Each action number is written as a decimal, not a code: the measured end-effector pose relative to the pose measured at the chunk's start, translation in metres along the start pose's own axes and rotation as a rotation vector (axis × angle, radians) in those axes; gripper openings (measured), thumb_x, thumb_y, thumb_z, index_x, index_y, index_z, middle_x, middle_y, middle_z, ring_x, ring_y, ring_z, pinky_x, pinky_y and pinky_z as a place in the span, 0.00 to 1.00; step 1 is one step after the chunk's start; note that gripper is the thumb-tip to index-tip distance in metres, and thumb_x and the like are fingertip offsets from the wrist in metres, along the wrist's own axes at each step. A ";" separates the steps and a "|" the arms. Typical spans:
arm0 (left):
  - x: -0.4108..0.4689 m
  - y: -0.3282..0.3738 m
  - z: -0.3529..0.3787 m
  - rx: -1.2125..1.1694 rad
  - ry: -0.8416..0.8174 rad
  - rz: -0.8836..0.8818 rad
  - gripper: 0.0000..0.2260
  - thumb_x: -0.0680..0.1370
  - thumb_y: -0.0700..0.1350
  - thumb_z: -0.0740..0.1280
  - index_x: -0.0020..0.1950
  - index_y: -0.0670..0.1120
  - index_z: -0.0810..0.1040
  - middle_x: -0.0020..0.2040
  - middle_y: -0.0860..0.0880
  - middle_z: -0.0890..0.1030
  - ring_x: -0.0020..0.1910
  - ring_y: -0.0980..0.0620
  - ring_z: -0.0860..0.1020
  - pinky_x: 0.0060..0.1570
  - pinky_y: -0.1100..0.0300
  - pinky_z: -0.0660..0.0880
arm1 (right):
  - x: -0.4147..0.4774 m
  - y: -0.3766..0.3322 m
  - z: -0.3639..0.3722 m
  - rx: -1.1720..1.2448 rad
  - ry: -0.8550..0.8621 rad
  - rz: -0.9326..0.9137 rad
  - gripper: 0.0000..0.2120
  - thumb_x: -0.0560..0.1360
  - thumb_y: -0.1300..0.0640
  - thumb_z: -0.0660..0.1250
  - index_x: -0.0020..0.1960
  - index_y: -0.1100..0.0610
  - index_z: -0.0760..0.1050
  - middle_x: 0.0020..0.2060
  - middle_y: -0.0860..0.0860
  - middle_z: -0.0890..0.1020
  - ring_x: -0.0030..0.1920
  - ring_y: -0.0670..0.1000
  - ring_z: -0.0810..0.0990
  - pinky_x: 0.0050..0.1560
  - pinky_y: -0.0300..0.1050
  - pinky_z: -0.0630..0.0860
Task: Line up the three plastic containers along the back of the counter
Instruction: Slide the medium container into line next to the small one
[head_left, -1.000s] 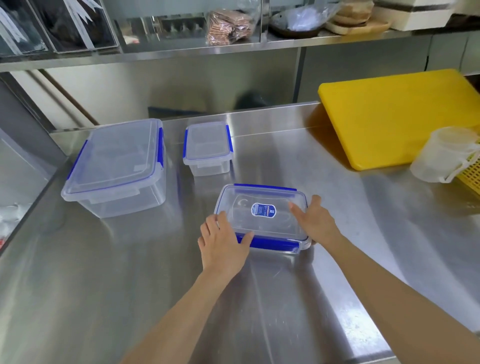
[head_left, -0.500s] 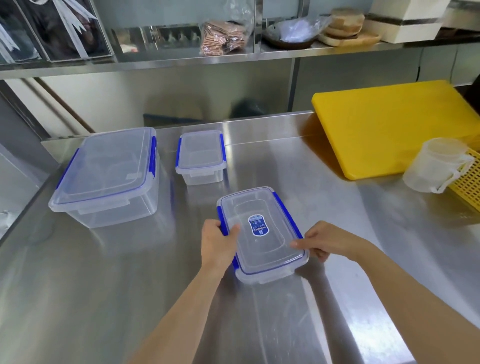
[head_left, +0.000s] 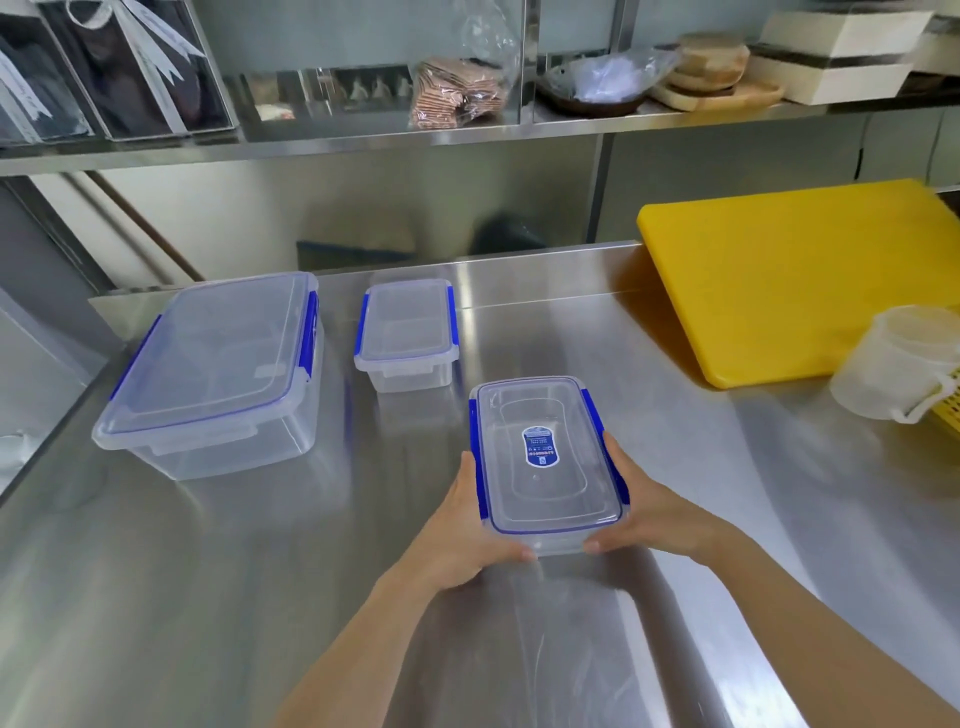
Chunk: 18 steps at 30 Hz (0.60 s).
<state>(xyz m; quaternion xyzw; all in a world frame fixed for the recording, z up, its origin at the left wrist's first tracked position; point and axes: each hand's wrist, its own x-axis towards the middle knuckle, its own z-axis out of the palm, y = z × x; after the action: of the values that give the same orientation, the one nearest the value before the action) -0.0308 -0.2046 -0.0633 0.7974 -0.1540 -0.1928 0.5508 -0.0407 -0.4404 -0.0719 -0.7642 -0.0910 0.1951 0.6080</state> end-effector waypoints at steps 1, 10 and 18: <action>0.005 0.001 0.000 0.040 0.050 0.007 0.41 0.59 0.46 0.78 0.66 0.63 0.62 0.63 0.59 0.73 0.62 0.60 0.72 0.62 0.53 0.73 | 0.003 0.000 -0.004 0.004 0.032 0.000 0.52 0.58 0.55 0.82 0.69 0.32 0.53 0.60 0.32 0.73 0.63 0.41 0.73 0.50 0.39 0.78; 0.063 -0.002 0.000 0.566 0.341 0.041 0.20 0.76 0.46 0.66 0.68 0.48 0.71 0.66 0.52 0.70 0.60 0.53 0.72 0.57 0.63 0.69 | 0.055 0.009 -0.037 -0.133 0.331 0.112 0.41 0.62 0.54 0.78 0.69 0.40 0.60 0.56 0.40 0.77 0.55 0.45 0.78 0.51 0.37 0.79; 0.128 0.000 -0.022 1.006 0.191 0.053 0.31 0.79 0.60 0.52 0.76 0.44 0.51 0.78 0.48 0.54 0.77 0.52 0.50 0.74 0.58 0.40 | 0.123 0.000 -0.072 -0.255 0.449 0.023 0.25 0.69 0.56 0.74 0.57 0.36 0.67 0.47 0.34 0.76 0.46 0.36 0.77 0.36 0.20 0.71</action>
<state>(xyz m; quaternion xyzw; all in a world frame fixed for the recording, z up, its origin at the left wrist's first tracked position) 0.0922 -0.2455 -0.0740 0.9736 -0.1967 -0.0071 0.1154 0.1003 -0.4590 -0.0816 -0.8598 0.0310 0.0145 0.5095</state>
